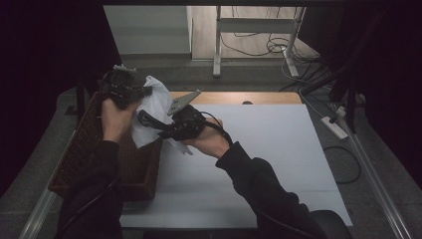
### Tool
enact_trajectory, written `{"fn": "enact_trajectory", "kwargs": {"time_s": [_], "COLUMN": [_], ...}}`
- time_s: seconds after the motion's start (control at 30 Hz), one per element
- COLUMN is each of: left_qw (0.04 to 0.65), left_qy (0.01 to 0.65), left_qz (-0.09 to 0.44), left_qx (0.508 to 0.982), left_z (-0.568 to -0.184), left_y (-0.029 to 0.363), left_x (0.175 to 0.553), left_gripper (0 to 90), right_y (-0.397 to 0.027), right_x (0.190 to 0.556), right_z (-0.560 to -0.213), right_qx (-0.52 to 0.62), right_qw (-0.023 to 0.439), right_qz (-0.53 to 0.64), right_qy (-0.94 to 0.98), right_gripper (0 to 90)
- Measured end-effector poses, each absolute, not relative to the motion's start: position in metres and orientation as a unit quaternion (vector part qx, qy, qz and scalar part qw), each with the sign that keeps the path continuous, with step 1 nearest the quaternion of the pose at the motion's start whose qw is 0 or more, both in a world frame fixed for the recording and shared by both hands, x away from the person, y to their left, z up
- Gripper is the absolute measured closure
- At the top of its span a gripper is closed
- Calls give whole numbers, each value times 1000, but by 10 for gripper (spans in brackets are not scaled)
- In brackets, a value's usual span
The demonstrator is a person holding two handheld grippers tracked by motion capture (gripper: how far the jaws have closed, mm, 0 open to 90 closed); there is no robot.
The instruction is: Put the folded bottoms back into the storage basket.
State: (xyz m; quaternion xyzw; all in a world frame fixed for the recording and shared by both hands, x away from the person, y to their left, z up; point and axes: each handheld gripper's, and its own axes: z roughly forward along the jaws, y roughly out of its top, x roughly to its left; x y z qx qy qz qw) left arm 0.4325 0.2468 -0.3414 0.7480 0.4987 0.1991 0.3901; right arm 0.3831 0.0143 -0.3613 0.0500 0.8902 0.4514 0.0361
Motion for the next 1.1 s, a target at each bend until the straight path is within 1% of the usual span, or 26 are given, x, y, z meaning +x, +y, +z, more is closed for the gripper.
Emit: {"fn": "enact_trajectory", "kwargs": {"time_s": [0.23,0.5,0.73,1.1], "left_qw": [385,393,387,392], "left_qy": [500,506,529,539], "left_qz": [213,221,230,240], "left_qx": [746,736,719,706], "left_z": [-329,-320,-314,-307], "left_y": [256,271,284,306], "left_x": [432,430,428,423], "left_gripper": [819,820,821,821], "right_y": [29,44,59,86], "right_x": [383,385,387,385], "right_z": [-355,-350,-349,-342], "right_qx": [46,42,38,25], "right_qw": [40,41,39,40], "right_qz": [460,470,479,490], "right_qy": [886,881,876,871], "right_gripper": [787,788,788,788]}}
